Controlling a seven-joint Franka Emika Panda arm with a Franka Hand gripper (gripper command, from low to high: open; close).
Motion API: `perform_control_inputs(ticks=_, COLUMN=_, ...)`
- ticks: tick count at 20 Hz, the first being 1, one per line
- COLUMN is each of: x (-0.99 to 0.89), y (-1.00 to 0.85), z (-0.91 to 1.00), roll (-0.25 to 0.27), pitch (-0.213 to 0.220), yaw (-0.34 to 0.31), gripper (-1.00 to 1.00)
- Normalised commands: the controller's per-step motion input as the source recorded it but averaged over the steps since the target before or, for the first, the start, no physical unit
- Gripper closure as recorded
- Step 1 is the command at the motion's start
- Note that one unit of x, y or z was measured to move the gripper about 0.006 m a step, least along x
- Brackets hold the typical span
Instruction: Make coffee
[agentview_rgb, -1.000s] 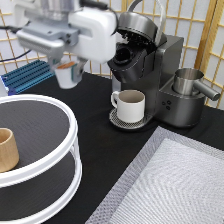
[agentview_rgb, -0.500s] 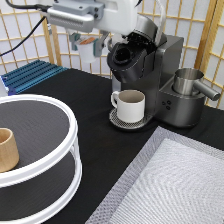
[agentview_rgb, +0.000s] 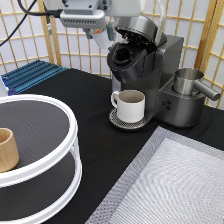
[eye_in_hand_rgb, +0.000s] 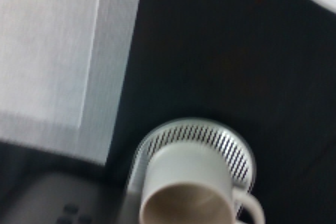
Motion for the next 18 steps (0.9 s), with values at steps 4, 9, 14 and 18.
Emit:
perform_control_inputs(ticks=4, x=-0.08, y=0.25, z=0.0, roll=0.2, pitch=-0.084, yaw=0.0, gripper=1.0)
perform_control_inputs(ticks=9, x=0.01, y=0.42, z=0.01, roll=0.153, pitch=-0.043, yaw=-0.013, gripper=1.0)
perform_control_inputs(ticks=14, x=-0.04, y=0.35, z=-0.04, roll=0.142, pitch=0.0, yaw=-0.058, gripper=1.0)
perform_control_inputs(ticks=18, x=-0.16, y=0.29, z=-0.11, roll=0.138, pitch=0.0, yaw=-0.099, gripper=1.0)
